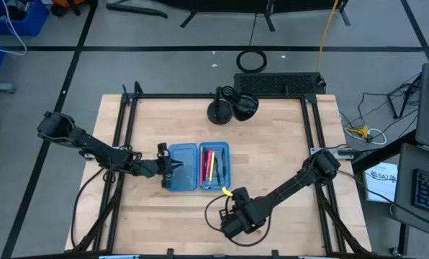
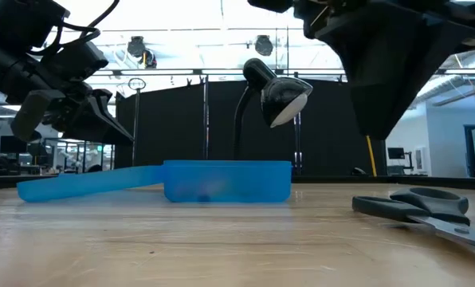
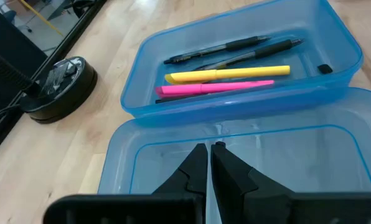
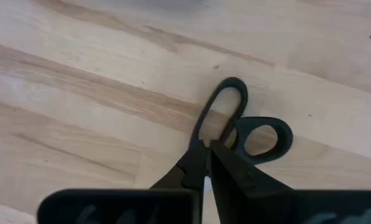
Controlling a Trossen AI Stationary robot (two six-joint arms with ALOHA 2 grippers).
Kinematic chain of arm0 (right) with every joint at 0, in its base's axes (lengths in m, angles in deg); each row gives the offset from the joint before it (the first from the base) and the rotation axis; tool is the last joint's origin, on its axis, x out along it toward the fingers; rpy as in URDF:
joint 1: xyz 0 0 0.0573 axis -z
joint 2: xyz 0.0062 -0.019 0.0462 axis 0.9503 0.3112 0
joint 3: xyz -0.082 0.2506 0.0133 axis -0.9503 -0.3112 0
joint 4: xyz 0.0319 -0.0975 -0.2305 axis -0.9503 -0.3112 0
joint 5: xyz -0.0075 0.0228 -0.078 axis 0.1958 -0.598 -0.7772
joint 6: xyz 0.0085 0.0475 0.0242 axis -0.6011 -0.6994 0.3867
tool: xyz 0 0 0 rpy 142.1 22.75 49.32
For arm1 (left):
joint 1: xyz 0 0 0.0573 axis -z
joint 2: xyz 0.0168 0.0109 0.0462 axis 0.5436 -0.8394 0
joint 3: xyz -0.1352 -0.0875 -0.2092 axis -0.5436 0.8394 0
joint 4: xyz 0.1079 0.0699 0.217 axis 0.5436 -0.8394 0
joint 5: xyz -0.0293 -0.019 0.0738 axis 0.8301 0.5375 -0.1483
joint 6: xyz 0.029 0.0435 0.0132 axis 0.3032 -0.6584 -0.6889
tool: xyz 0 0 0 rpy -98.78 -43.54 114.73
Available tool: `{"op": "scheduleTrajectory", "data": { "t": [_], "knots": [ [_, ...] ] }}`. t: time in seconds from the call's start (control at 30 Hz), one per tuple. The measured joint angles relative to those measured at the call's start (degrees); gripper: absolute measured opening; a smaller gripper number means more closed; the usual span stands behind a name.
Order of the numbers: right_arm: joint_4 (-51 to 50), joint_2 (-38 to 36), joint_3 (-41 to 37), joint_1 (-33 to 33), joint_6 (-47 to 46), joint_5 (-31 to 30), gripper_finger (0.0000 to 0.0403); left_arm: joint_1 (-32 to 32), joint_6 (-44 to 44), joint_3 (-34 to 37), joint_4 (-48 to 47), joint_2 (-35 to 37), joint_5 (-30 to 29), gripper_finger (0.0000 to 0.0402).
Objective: Pick & place school supplies into a supply box
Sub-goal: Put the black scissors into the blue supply box
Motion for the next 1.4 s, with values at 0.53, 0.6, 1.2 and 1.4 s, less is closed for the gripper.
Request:
{"op": "scheduleTrajectory", "data": {
  "t": [0.53, 0.6, 1.2, 1.4],
  "knots": [
    [-1.7, 0.0, -0.3, 1.2, -1.8, 1.4, 0.0128, 0.0, -0.1, 0.0, 0.0, 0.0, 0.1, 0.0026],
    [-0.3, -0.1, -1.2, 1.6, -1.8, 1.5, 0.0129, 0.0, -0.1, 0.0, 0.0, 0.0, 0.1, 0.0026],
    [9.0, -0.3, -10.9, 2.4, 1.3, 6.6, 0.0118, 0.0, 0.4, 0.0, -2.0, 0.0, 2.1, 0.0026],
    [6.1, -0.2, -12.9, 4.2, 15.6, 7.2, 0.0118, 0.0, 0.7, 0.0, -1.9, 0.0, 3.5, 0.0026]
  ]
}}
